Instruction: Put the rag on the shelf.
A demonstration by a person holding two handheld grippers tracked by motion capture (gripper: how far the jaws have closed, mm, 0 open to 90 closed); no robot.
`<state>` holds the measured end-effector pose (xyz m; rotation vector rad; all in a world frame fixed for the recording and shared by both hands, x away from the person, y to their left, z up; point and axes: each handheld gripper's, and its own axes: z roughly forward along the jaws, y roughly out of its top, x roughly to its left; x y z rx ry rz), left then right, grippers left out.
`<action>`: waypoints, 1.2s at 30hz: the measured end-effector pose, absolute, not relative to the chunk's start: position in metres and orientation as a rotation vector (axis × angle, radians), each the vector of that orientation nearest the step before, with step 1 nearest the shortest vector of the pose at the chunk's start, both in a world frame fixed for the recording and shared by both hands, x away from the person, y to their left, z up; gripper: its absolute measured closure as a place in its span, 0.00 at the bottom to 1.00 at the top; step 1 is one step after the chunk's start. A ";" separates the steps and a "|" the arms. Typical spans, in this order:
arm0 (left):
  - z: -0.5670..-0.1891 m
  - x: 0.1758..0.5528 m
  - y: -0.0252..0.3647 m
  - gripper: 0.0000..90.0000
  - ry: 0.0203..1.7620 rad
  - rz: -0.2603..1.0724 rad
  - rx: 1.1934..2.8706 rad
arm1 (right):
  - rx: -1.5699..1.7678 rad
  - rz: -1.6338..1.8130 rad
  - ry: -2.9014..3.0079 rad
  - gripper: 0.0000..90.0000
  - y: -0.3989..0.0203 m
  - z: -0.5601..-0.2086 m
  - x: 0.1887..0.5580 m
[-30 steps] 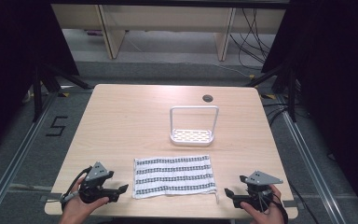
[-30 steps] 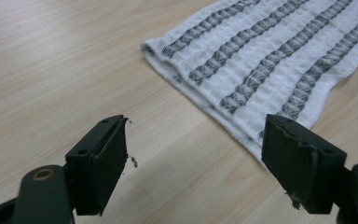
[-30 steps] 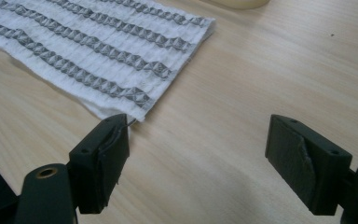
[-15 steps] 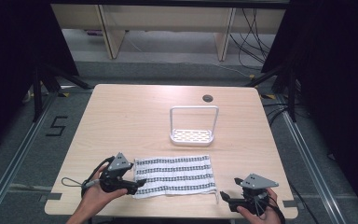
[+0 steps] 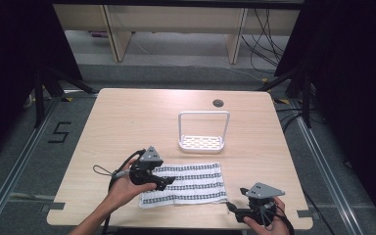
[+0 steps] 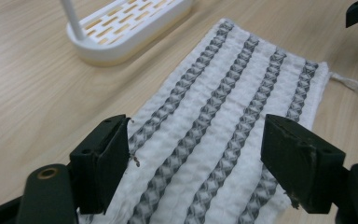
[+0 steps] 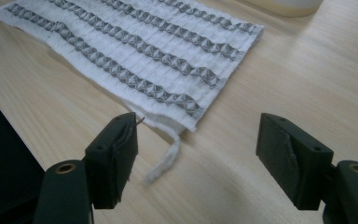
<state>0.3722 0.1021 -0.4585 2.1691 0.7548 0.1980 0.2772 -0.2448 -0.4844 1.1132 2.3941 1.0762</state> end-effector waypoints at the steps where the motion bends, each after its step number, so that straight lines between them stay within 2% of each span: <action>1: -0.458 0.374 0.098 0.26 0.742 0.195 2.186 | 1.124 1.076 2.397 0.34 -0.243 -0.485 0.277; 24: -0.471 0.411 0.036 0.27 0.627 0.111 2.338 | 1.073 1.058 2.428 0.34 -0.237 -0.491 0.284; 36: -0.469 0.421 0.006 0.27 0.606 0.100 2.346 | 1.091 1.046 2.428 0.34 -0.232 -0.492 0.288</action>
